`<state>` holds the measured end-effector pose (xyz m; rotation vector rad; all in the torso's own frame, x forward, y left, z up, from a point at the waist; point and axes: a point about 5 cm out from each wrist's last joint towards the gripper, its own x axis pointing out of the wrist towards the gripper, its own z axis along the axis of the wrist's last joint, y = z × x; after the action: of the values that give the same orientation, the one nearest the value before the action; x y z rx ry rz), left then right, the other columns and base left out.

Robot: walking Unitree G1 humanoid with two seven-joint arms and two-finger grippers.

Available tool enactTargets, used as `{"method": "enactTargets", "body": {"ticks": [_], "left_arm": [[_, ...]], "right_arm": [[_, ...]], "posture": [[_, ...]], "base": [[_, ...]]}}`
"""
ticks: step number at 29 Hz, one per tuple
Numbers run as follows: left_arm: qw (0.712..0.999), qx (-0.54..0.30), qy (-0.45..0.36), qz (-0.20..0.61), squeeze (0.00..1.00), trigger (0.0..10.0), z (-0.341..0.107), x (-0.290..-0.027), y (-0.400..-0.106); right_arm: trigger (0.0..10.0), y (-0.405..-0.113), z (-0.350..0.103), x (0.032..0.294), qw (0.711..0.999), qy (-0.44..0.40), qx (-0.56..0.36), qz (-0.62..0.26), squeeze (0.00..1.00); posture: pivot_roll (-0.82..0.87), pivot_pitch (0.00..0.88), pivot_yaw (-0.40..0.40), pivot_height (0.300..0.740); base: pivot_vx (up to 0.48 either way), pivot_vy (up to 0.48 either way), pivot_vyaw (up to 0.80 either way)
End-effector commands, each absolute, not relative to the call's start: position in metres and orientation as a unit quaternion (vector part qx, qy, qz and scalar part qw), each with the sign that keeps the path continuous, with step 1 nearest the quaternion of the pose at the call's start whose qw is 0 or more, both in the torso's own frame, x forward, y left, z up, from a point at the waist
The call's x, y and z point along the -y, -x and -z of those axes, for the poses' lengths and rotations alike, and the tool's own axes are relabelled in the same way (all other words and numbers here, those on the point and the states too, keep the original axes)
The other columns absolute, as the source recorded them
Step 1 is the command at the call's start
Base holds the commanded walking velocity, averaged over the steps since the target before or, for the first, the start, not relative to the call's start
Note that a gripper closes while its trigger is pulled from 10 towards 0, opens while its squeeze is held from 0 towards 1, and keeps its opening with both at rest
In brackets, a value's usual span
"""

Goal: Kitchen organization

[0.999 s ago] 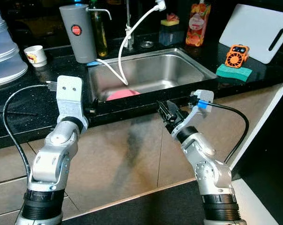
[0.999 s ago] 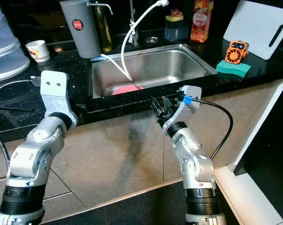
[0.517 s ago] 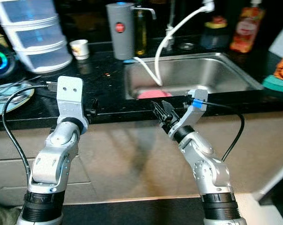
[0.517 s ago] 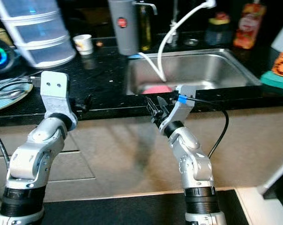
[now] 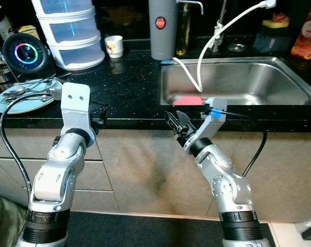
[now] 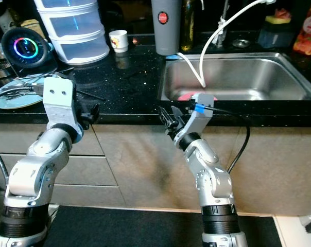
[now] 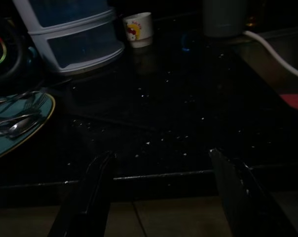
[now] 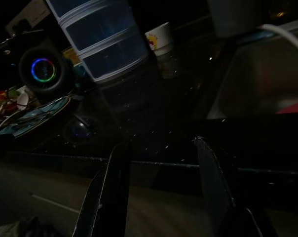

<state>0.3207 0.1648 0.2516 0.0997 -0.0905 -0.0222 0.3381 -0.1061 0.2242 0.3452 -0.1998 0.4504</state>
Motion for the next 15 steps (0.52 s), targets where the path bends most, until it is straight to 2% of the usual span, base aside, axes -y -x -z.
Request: {"method": "enactTargets", "body": {"ticks": [1, 4, 15], "left_arm": [[0.998, 0.036, -0.058, 0.007, 0.00, 10.0, -0.2483, -0.1667, -0.3195], [0.998, 0.035, -0.053, 0.011, 0.00, 10.0, -0.2485, -0.1659, -0.3189], [0.998, 0.042, -0.039, 0.011, 0.00, 10.0, -0.2511, -0.1650, -0.3175]], "right_arm": [[10.0, -0.3378, -0.2191, 0.1042, 0.954, -0.176, 0.086, -0.226, 0.00], [10.0, -0.3382, -0.2189, 0.1039, 0.954, -0.177, 0.085, -0.226, 0.00], [10.0, -0.3383, -0.2188, 0.1011, 0.952, -0.179, 0.084, -0.232, 0.00]], "posture": [[0.02, 0.070, 0.050, 0.740], [0.02, 0.065, 0.048, 0.740], [0.02, 0.056, 0.044, 0.740]], "base": [[0.000, 0.000, 0.00], [0.000, 0.000, 0.00], [0.324, 0.000, 0.00]]}}
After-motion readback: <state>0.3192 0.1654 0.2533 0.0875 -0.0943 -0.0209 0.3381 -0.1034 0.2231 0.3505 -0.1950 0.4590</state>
